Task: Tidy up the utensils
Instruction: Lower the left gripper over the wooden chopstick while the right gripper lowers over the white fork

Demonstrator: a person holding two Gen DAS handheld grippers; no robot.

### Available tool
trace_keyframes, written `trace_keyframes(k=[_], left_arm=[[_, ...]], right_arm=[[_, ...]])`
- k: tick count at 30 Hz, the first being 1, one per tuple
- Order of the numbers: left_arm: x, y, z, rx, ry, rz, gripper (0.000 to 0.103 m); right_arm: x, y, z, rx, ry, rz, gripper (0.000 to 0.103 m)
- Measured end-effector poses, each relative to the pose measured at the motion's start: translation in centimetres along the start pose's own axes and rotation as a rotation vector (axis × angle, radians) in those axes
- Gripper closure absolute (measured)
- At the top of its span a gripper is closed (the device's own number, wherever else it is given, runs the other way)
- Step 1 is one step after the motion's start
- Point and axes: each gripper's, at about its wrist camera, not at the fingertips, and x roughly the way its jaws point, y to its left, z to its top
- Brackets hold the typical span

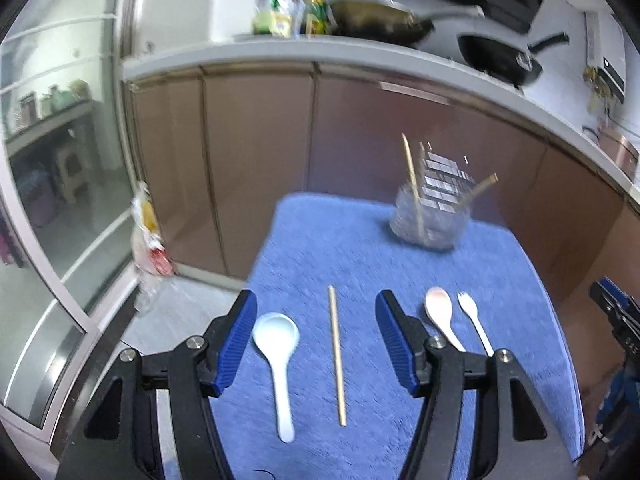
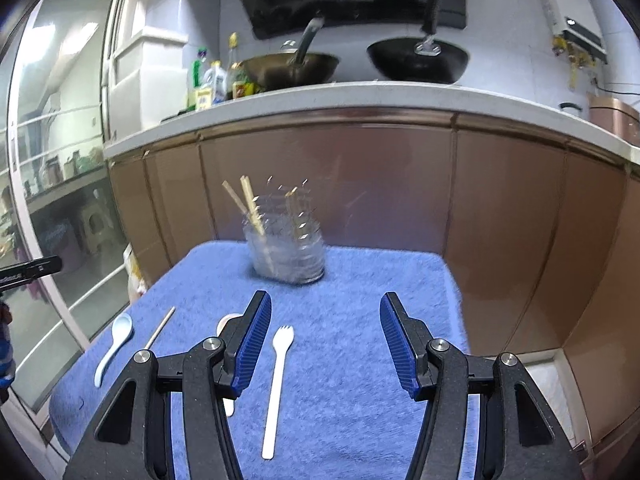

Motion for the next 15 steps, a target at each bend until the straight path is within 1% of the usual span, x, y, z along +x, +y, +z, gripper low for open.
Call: trace_keyframes(k=[4,8,10,13,15], left_arm=[[2.4,-0.7,-0.3,0.028,0.063,-0.038,0.044],[4.7,-0.9,-0.2,0.036,0.119,-0.083,0.044],[5.7,-0.9,-0.2,0.029,0.149,-0.098,0.046],[7.2,-1.0,-0.1,0.036,0.184,-0.111,0.051],[8.1,-1.1,0.0,0.031,0.206,-0.123,0.052]], right_arm=[[1.9,1.1,-0.4,-0.043,0.057,0.01,0.048],[4.5,2.0,-0.5,-0.055,0.125,0.082,0.051],[5.8,2.3,-0.5,-0.056,0.159,0.107,0.056],[8.2,2.6,-0.7,-0.052,0.222,0.137,0.063],[9.5,2.8,-0.9,-0.054,0.258,0.151,0.066]])
